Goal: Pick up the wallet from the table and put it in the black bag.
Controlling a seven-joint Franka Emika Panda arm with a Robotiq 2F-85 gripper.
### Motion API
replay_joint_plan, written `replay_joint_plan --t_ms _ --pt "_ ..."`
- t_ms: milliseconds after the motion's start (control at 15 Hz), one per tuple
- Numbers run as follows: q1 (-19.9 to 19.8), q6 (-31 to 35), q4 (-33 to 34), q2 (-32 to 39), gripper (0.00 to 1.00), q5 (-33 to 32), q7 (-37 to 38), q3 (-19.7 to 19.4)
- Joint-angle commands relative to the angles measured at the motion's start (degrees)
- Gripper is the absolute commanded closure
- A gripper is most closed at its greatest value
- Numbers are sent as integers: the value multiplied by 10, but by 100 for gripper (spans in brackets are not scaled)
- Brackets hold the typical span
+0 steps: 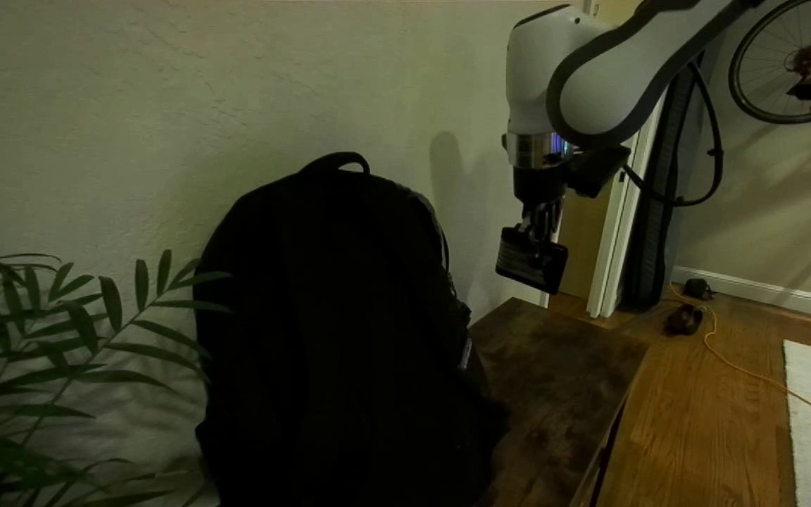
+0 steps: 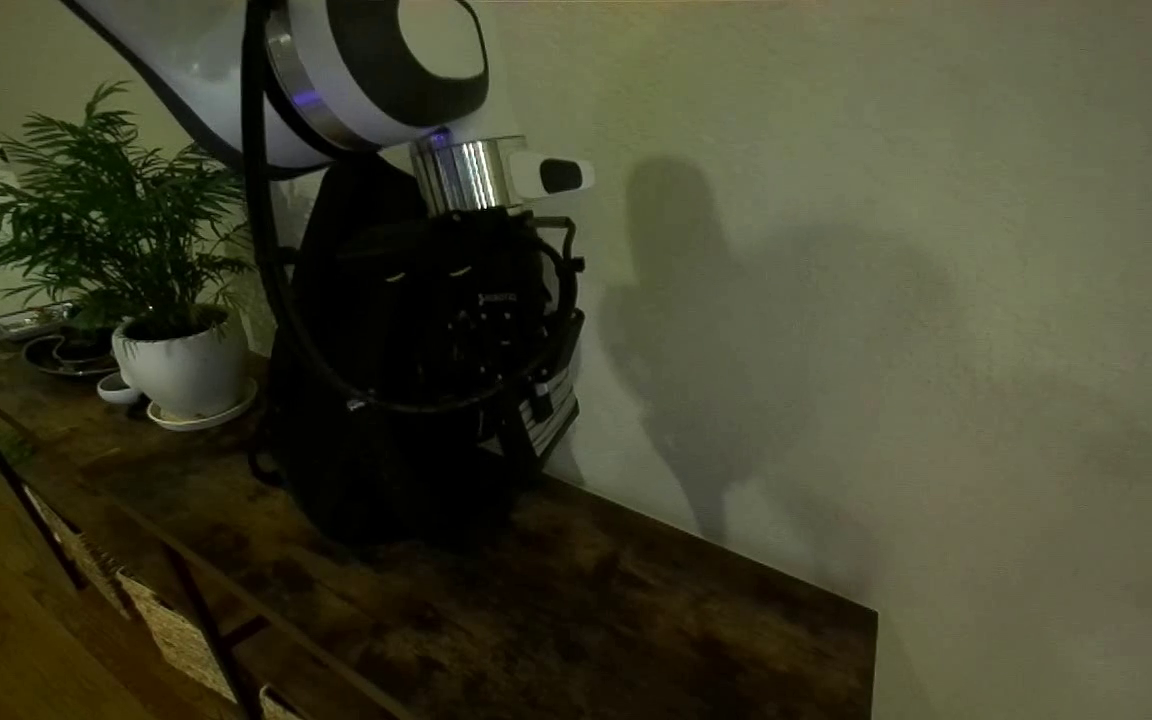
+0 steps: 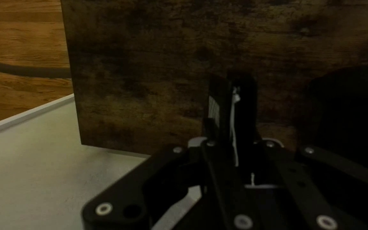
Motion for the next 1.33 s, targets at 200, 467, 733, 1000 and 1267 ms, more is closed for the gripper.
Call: replay_joint_plan --t_ms 200,467,733,1000,1267 --pt "4 -37 -37 -89 95 -23 4 12" --pt "-3 -45 -42 -124 95 1 -23 30" --pt "-5 -46 -41 -144 95 28 -45 46" --pt "-5 -45 -37 -155 95 66 -80 60" --pt "-5 -37 -38 -160 95 97 -118 71"
